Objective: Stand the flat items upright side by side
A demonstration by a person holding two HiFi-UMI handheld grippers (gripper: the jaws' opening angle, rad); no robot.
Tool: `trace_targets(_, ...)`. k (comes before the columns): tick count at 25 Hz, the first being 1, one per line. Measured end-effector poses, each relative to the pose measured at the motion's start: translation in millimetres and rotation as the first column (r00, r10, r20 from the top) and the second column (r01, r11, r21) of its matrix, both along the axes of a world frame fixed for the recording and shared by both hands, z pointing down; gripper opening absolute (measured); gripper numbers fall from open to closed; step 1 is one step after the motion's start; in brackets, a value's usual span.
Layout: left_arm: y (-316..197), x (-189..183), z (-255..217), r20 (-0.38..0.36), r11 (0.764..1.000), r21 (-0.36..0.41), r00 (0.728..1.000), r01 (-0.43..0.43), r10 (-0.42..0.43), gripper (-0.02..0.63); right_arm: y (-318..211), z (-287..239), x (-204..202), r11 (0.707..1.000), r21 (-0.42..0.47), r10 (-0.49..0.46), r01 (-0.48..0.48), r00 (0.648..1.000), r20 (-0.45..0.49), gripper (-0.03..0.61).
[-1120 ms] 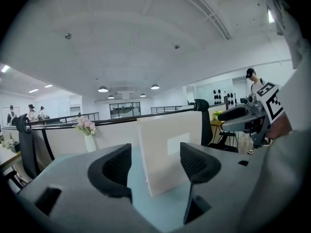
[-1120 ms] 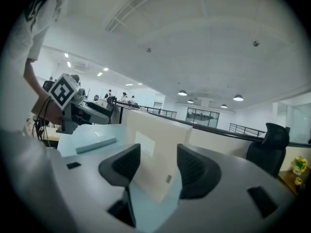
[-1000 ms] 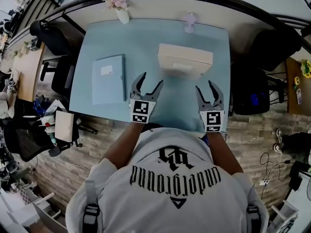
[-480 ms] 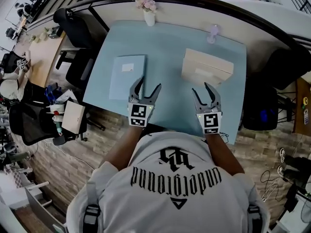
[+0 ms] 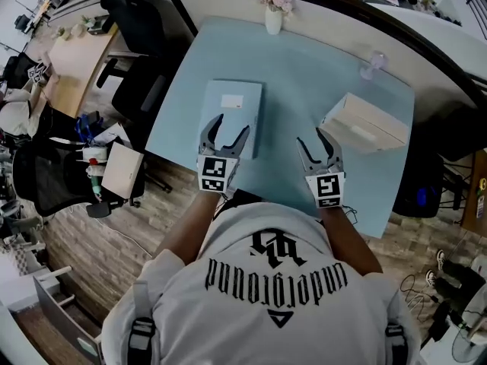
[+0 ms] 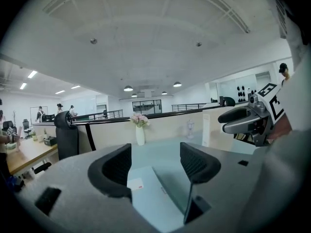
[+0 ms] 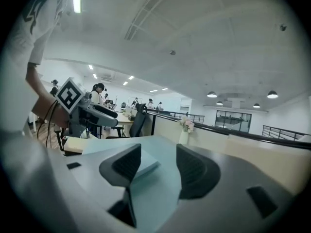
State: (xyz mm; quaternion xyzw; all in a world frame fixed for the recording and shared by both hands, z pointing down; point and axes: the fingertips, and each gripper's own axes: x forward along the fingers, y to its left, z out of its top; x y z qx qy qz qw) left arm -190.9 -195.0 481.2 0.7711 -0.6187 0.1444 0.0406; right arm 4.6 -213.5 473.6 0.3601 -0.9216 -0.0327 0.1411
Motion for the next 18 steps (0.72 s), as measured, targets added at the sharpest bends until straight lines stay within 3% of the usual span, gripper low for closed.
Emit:
trace_targets(8,-28,-107,38,-0.017,0.996,-0.09,1.0,-0.013,0.012,0.324,-32,35,-111,0.996,-0.09,0.0,-0.001,1.0,-0.018,0.234)
trace_targets(15,-47,-159,70,-0.04,0.985,-0.165,0.998,-0.053,0.047,0.324,-49,59,-167,0.988,-0.15,0.038,-0.044,0.998,-0.04,0.233)
trace_targets(18,-54,-170,101,-0.07,0.963,-0.259,0.996,-0.073,0.057,0.324,-59,94,-177,0.962,-0.264,0.054,-0.067,0.997,-0.054,0.233)
